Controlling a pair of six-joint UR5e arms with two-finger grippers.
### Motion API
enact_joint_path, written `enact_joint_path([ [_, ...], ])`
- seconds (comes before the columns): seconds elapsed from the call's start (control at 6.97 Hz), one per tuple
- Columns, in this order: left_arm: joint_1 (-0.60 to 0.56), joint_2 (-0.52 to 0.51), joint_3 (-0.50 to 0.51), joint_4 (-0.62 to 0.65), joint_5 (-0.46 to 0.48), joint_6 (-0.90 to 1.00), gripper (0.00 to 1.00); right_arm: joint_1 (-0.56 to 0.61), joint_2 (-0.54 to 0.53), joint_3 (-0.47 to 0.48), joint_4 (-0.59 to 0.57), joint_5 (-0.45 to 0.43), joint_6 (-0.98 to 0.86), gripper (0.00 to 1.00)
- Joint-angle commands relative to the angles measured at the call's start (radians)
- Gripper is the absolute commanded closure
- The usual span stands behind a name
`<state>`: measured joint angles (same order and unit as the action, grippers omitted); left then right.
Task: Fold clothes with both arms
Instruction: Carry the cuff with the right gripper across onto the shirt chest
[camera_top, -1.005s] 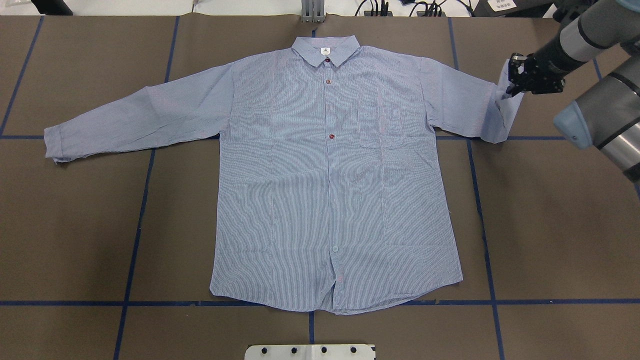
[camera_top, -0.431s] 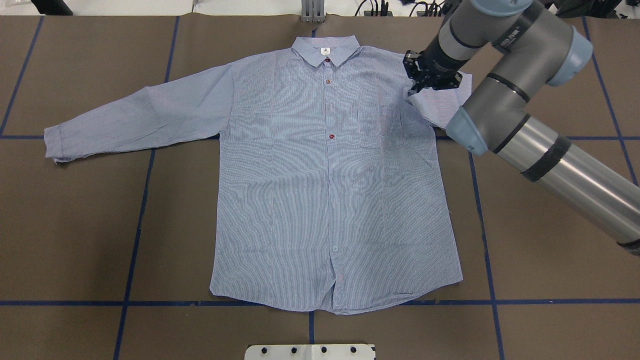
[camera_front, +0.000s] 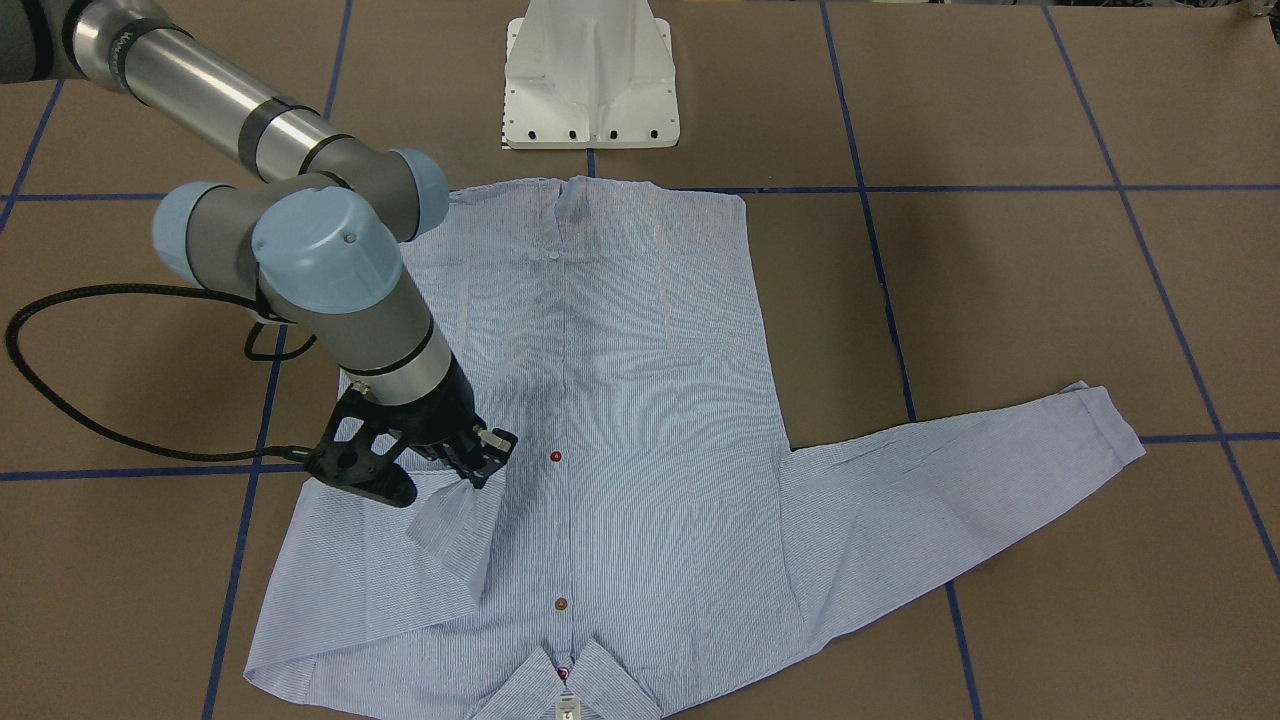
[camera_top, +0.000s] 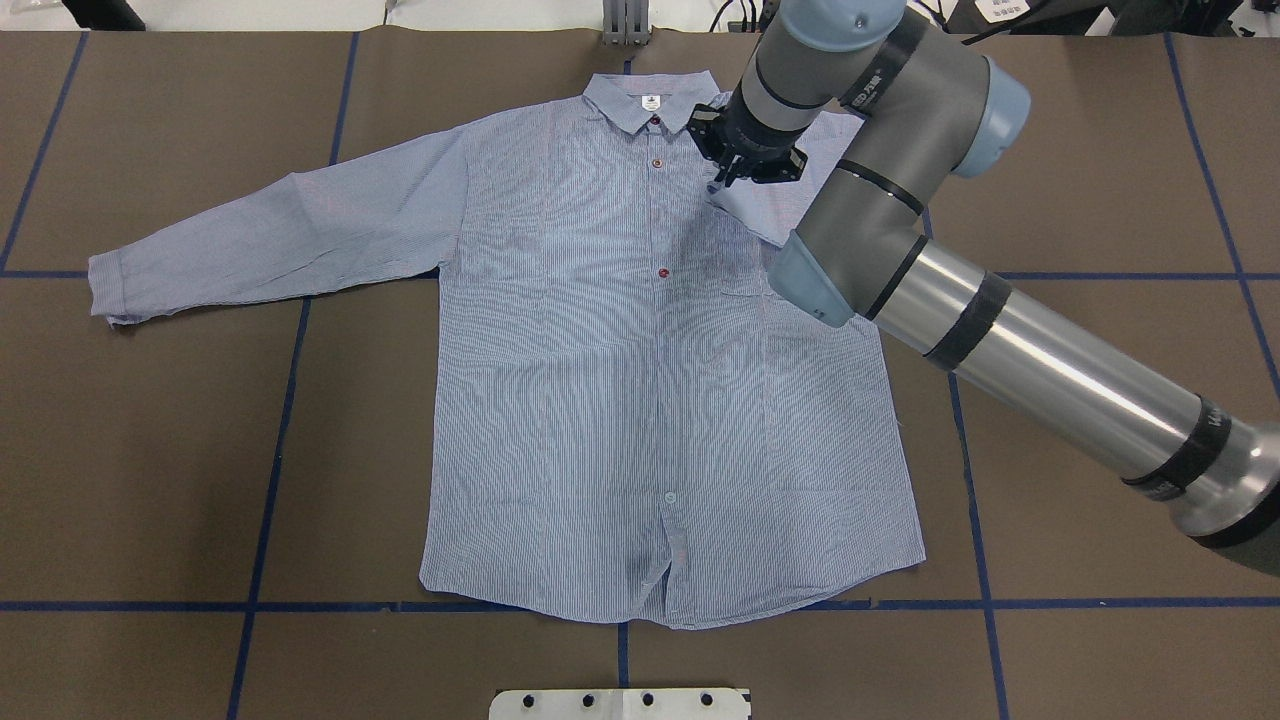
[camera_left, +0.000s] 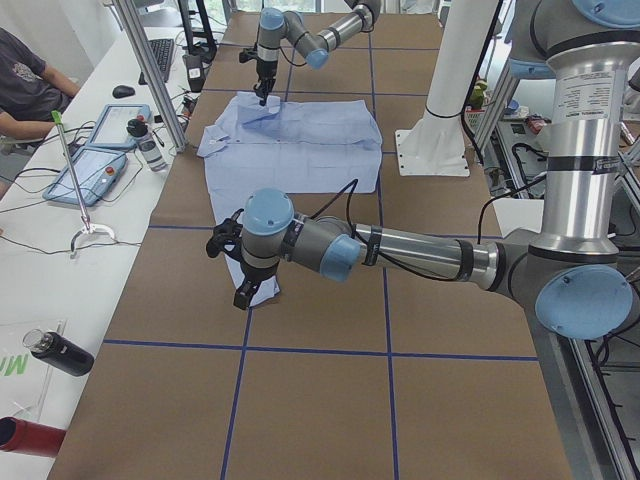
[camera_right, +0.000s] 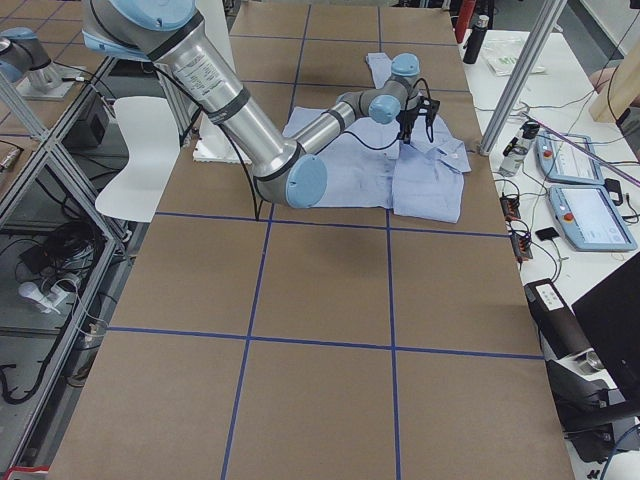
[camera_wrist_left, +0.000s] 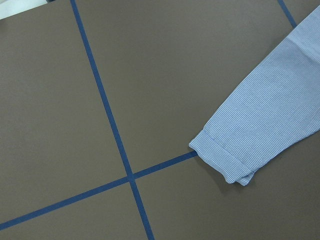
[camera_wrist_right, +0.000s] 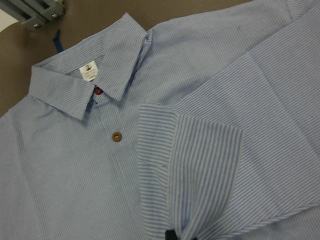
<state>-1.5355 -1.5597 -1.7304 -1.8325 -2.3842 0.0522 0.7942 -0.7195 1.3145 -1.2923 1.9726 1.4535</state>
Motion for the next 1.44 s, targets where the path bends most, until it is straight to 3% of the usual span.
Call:
enact_joint_path([
  [0.0, 0.0, 0.006, -0.024, 0.005, -0.001, 0.0, 0.0, -0.047, 0.081, -0.059, 0.005, -0.026, 0.007, 1.0],
  [0.14, 0.0, 0.007, -0.021, 0.005, -0.001, 0.0, 0.0, -0.053, 0.083, -0.06, 0.007, -0.04, 0.007, 1.0],
  [0.29, 0.0, 0.007, -0.021, 0.007, -0.001, 0.0, 0.0, -0.059, 0.084, -0.076, 0.042, -0.043, 0.008, 0.92],
  [0.43, 0.0, 0.007, -0.015, 0.006, -0.001, 0.0, 0.0, -0.064, 0.089, -0.101, 0.069, -0.044, 0.025, 0.65],
  [0.57, 0.0, 0.007, -0.012, 0.004, -0.001, 0.0, 0.0, -0.076, 0.118, -0.122, 0.07, -0.063, 0.028, 0.56],
  [1.0, 0.002, 0.007, -0.008, 0.002, -0.001, 0.0, 0.0, -0.09, 0.16, -0.162, 0.097, -0.072, 0.065, 0.56],
  [1.15, 0.0, 0.007, -0.005, -0.002, -0.003, 0.001, 0.0, -0.09, 0.163, -0.166, 0.113, -0.072, 0.094, 0.5],
  [1.29, 0.002, 0.007, 0.017, -0.008, -0.009, 0.001, 0.0, -0.09, 0.176, -0.164, 0.113, -0.074, 0.103, 0.01],
])
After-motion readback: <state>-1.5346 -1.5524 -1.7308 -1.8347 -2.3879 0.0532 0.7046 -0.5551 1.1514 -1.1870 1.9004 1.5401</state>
